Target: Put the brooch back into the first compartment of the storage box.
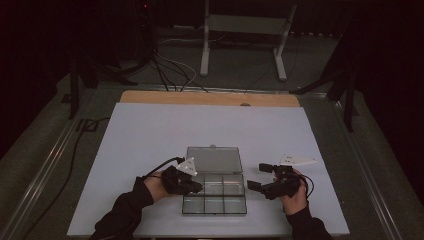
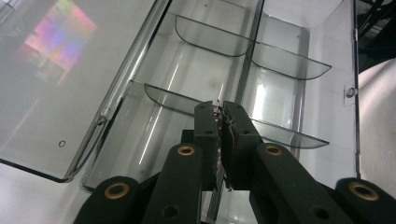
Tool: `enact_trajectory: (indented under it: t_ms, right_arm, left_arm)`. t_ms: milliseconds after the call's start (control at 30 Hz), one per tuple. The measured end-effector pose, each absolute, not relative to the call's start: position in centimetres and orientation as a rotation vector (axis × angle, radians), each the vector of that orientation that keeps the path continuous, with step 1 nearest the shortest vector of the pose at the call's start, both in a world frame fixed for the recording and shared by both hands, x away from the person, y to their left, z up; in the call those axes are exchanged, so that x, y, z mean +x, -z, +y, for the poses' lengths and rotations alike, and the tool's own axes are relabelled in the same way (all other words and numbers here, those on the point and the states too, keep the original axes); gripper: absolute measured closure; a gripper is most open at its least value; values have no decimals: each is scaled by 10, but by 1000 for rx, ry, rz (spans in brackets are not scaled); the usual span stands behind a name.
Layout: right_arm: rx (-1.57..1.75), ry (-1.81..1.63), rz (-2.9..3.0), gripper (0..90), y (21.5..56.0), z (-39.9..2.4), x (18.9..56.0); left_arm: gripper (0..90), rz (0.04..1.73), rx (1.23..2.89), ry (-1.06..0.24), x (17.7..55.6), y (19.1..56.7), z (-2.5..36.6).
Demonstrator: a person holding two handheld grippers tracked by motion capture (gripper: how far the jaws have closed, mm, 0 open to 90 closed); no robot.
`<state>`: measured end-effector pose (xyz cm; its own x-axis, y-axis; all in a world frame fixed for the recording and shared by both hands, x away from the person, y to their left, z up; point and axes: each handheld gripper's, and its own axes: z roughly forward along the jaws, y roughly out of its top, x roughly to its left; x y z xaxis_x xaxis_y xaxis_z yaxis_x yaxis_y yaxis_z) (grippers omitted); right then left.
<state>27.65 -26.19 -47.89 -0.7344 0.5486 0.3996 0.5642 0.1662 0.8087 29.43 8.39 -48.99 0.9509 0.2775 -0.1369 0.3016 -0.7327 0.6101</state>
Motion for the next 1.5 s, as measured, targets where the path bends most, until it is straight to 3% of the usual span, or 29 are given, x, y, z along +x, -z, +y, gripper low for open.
enact_trajectory:
  t_ms: [433, 567, 700, 1000, 1333, 1500]
  right_arm:
    - [-1140, 1670, -2385, 0, 479, -262, 277]
    - [-1137, 1667, -2389, 0, 479, -262, 277]
    - [-1138, 1672, -2385, 0, 478, -262, 277]
    - [-1138, 1671, -2384, 0, 478, -262, 277]
    - [-1137, 1670, -2385, 0, 479, -262, 277]
    - [-1138, 1669, -2385, 0, 479, -262, 277]
  left_arm:
    - [860, 446, 2453, 31, 294, 487, 82]
    - [809, 465, 2444, 43, 293, 487, 82]
    - [617, 502, 2417, -3, 290, 480, 84]
    - [370, 538, 2329, 18, 291, 465, 91]
    - [159, 583, 2260, 68, 293, 455, 96]
    - [104, 607, 2247, 77, 297, 456, 99]
